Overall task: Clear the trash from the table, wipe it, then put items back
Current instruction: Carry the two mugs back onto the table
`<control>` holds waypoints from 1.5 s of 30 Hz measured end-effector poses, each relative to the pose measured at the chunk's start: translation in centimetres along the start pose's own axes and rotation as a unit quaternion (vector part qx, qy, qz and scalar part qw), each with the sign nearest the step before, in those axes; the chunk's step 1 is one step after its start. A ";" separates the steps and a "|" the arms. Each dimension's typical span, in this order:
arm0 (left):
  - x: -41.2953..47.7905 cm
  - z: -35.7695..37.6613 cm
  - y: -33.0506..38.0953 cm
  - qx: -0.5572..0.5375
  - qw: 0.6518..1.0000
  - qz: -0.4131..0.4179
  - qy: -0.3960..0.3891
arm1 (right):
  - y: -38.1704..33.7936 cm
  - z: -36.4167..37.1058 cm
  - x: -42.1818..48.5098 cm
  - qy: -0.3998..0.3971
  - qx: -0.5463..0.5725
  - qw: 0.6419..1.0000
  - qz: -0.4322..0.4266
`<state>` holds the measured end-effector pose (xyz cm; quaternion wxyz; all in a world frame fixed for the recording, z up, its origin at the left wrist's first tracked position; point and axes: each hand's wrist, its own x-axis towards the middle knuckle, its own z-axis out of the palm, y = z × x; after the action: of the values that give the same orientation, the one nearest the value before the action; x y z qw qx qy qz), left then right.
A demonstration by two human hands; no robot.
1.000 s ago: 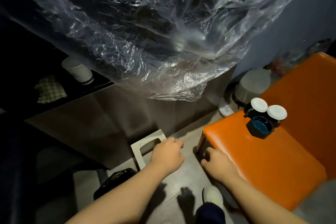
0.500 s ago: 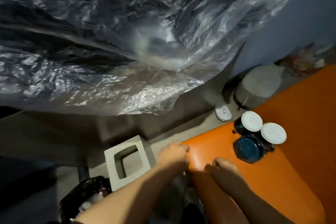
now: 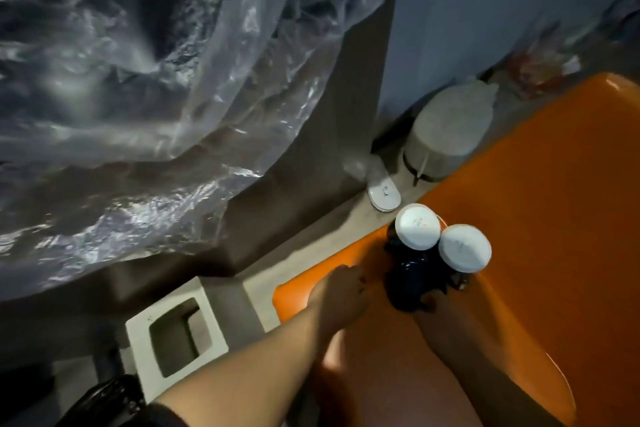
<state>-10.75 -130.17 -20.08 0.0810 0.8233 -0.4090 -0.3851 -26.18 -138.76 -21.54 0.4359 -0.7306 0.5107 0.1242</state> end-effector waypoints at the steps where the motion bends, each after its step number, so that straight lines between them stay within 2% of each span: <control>1: 0.9 0.3 0.4 -0.013 1.000 0.001 0.003 | 0.4 -0.4 0.6 -0.005 0.003 1.000 0.022; 6: 6.0 3.6 0.9 -0.108 0.994 -0.027 -0.009 | 3.4 -1.0 3.7 0.008 0.061 0.995 0.081; 8: 7.6 4.6 1.5 -0.161 0.985 -0.055 0.027 | 4.6 -1.0 4.8 0.026 0.120 0.989 0.084; 9: 8.3 4.8 1.9 -0.234 0.968 -0.080 0.049 | 5.2 -0.8 5.5 0.041 0.148 0.984 0.091; 11: 9.3 4.6 2.9 -0.404 0.908 -0.102 0.047 | 5.9 -0.4 6.7 0.069 0.160 0.977 0.119; 12: 9.9 4.6 3.0 -0.449 0.887 -0.104 0.034 | 6.2 -0.3 7.2 0.081 0.162 0.974 0.136; 13: 10.7 4.9 2.9 -0.459 0.882 -0.103 0.022 | 6.5 -0.3 7.8 0.094 0.172 0.969 0.151; 14: 11.5 5.3 2.7 -0.432 0.896 -0.103 0.009 | 6.6 -0.3 8.1 0.107 0.175 0.965 0.160; 16: 12.8 5.5 2.3 -0.277 0.955 -0.106 -0.002 | 6.9 -0.6 8.7 0.123 0.184 0.960 0.169; 18: 13.3 5.6 2.1 -0.163 0.981 -0.108 -0.018 | 7.2 -0.6 9.1 0.114 0.198 0.961 0.159; 20: 13.4 5.7 2.3 -0.168 0.979 -0.104 -0.041 | 7.6 -0.2 9.5 0.093 0.231 0.955 0.160; 24: 13.4 5.9 2.3 -0.197 0.973 -0.105 -0.054 | 7.5 0.2 9.6 0.067 0.360 0.913 0.181; 27: 13.8 6.1 2.2 -0.225 0.967 -0.107 -0.053 | 7.4 -0.1 9.4 0.071 0.404 0.894 0.180; 33: 12.6 6.0 1.9 -0.351 0.927 -0.126 -0.026 | 6.7 -0.4 8.1 0.121 0.414 0.892 0.136; 35: 11.8 5.4 1.5 -0.385 0.916 -0.109 -0.020 | 6.1 -0.5 7.1 0.137 0.409 0.894 0.119; 43: 5.6 1.5 -0.1 -0.413 0.902 -0.110 0.056 | 0.7 -0.8 2.4 0.148 0.367 0.918 0.034; 45: 2.5 -0.6 -0.4 -0.381 0.916 -0.111 0.064 | -0.9 -0.5 1.6 0.131 0.349 0.928 0.019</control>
<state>-9.14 -131.90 -21.27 0.3713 0.7928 -0.1315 -0.4651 -24.79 -140.04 -21.77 0.5901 -0.5326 0.5879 -0.1499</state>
